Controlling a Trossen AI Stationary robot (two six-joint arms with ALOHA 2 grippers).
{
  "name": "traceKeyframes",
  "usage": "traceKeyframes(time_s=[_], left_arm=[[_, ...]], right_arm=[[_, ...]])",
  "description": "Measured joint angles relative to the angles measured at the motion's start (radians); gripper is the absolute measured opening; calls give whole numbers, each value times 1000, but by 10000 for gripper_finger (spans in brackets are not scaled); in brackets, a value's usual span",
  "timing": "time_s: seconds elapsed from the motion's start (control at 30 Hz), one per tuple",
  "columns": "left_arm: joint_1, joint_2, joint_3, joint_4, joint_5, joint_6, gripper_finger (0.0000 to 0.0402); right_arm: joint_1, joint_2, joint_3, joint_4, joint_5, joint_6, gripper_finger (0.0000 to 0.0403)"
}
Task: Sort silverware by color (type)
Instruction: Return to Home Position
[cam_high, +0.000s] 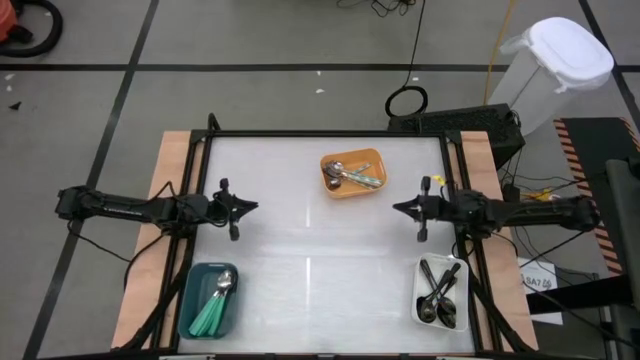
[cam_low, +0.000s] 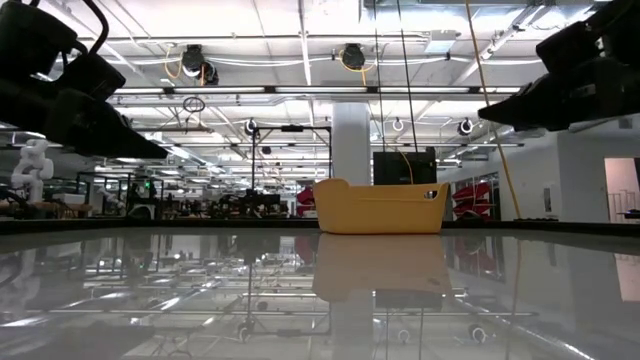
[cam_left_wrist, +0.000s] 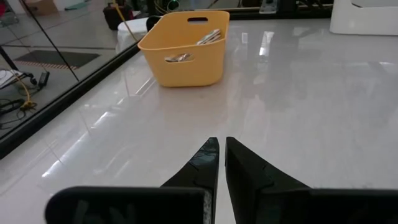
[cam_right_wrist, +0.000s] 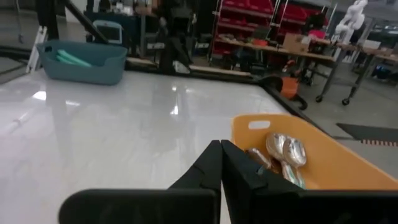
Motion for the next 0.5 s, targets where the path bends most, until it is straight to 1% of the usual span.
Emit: traceKeyframes(time_s=[0.23,0.43,0.5], left_arm=[[0,0,0,-1,-3,7,30],[0,0,0,-1,-13,12,30],[0,0,0,0,-19,13,30]], right_arm=[[0,-155,0,-67,24,47,0],[20,-223,0,-111,-49,52,0],[34,-235,0,-125,-57,52,0]])
